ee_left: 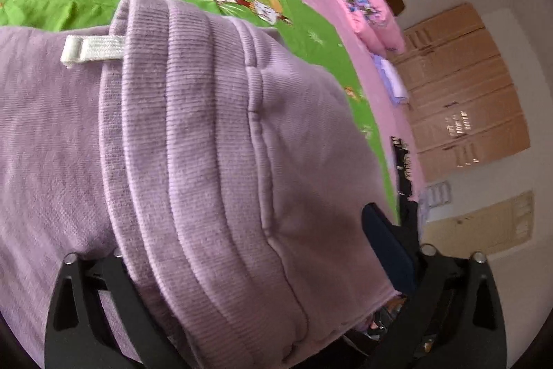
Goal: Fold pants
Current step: 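Lift the sweatpants with both grippers and fold them over again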
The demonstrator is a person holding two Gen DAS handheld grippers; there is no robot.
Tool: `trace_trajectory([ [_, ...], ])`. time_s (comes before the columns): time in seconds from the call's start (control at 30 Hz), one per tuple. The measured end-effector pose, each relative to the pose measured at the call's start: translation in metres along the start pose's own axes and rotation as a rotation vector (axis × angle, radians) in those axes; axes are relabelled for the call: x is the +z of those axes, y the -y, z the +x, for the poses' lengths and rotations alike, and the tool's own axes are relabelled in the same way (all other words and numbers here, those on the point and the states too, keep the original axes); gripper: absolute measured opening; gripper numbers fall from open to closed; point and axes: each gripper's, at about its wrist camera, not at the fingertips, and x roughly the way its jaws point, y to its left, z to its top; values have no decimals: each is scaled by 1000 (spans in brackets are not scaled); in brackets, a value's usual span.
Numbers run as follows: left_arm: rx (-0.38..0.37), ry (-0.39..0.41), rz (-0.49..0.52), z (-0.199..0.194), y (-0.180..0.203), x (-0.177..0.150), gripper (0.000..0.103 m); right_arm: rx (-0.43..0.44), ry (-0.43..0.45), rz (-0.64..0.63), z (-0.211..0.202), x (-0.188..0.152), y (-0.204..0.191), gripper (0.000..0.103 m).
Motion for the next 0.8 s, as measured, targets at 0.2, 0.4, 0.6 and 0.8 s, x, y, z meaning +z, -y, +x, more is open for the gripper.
trace_trajectory([
  [0.2,43,136,124,-46,65,12,23,-62,-89,72,30,8,-13,98],
  [0.4,-4,193,294,-87,168,24,22,-74,-59,181,37,14,-20,98],
  [0.6,-17,281,303,-138,186,28,20,-245,-66,47,41,16,-36,98],
  [0.8,33,308,111,-169,82,26,20,-216,-15,5,26,16,-45,98],
])
